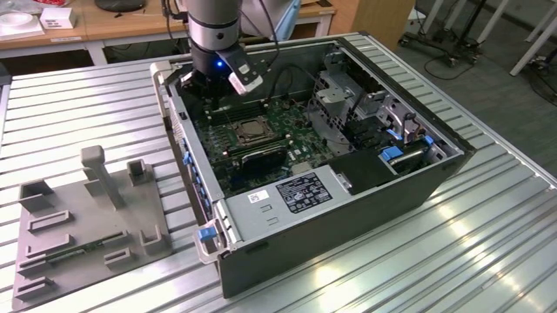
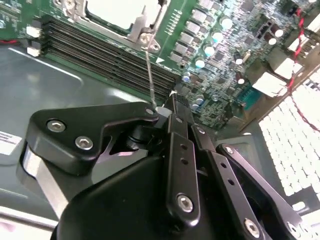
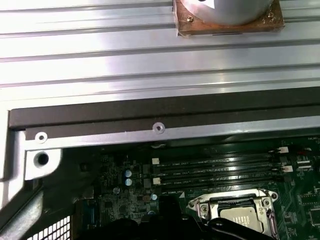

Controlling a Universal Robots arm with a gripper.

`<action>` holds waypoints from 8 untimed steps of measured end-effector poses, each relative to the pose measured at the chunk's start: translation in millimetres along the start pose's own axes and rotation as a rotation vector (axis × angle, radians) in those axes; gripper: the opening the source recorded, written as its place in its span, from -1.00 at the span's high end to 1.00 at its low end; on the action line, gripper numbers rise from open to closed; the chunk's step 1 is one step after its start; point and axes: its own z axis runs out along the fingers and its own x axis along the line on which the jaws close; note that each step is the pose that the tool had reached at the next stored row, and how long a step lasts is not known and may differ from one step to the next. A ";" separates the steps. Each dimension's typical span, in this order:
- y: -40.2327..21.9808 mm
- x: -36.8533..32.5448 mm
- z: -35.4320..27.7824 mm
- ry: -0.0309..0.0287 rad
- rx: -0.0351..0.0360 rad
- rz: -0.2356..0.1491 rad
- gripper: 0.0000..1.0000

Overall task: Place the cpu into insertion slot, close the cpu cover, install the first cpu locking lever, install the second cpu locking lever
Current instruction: 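Install the first cpu locking lever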

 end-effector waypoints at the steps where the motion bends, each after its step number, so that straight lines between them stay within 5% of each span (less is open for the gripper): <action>1: 0.2 -1.9 0.0 0.0000 -0.0002 0.000 0.79; 8: 1.5 -17.2 0.6 0.0002 -0.0015 0.000 0.79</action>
